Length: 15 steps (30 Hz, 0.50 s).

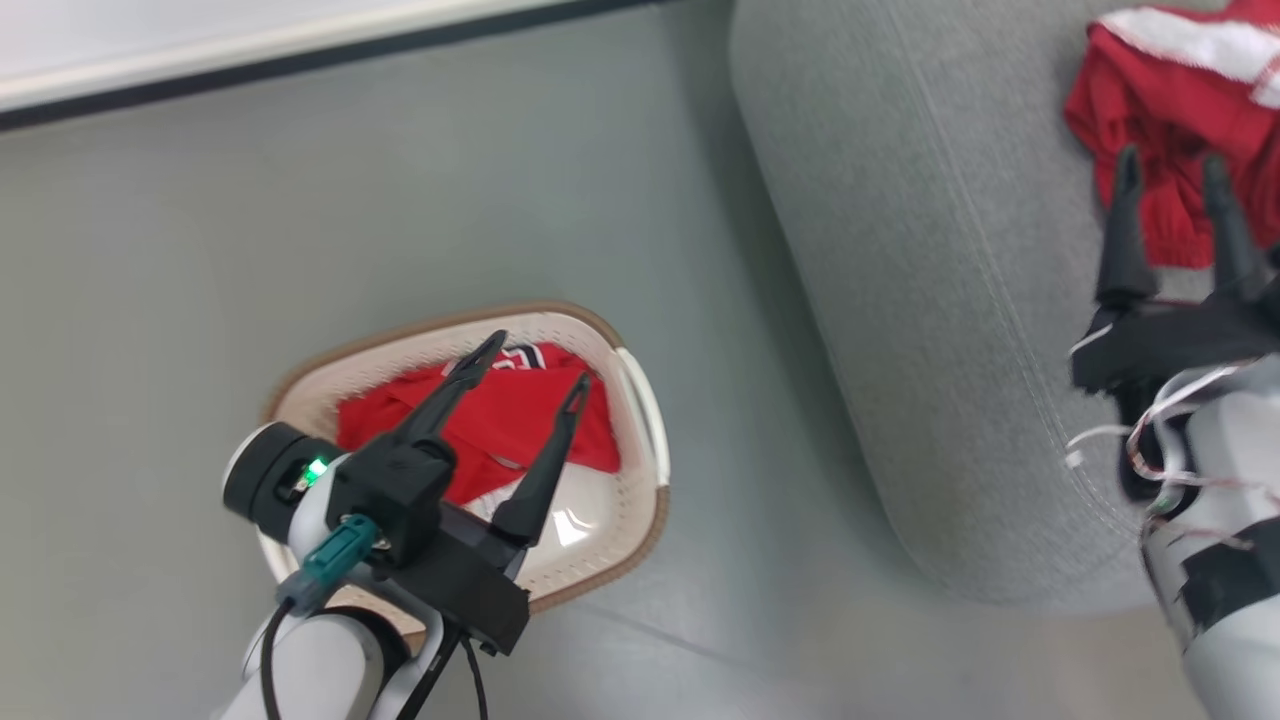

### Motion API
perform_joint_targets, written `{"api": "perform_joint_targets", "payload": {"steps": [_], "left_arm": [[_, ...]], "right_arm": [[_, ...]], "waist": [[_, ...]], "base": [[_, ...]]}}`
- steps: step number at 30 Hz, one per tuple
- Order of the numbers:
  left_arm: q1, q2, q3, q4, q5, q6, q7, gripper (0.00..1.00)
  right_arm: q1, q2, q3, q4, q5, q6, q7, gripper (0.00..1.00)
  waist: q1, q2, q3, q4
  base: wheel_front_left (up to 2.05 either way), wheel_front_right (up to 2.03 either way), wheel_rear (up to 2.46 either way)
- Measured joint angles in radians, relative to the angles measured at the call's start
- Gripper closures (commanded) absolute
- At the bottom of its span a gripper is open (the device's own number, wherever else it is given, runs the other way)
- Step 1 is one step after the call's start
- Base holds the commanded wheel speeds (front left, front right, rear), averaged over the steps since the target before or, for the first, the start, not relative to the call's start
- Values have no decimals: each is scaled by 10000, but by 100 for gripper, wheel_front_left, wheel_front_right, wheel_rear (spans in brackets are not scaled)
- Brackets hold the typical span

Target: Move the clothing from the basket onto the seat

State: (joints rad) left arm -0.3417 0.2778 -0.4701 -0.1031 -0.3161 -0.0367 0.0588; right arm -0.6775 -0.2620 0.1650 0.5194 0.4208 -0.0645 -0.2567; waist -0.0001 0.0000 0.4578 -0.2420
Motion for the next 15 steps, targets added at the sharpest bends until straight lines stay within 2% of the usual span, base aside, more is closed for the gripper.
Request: {"api": "perform_joint_targets", "payload": {"steps": [15], "left_arm": [[1086, -372, 790, 1066, -619, 825, -717, 0]], "right_arm": [[2137, 529, 771, -1628, -585, -2, 0, 0]], "waist": [[-1, -1, -1648, 1267]], "base": [[0, 0, 0]]}}
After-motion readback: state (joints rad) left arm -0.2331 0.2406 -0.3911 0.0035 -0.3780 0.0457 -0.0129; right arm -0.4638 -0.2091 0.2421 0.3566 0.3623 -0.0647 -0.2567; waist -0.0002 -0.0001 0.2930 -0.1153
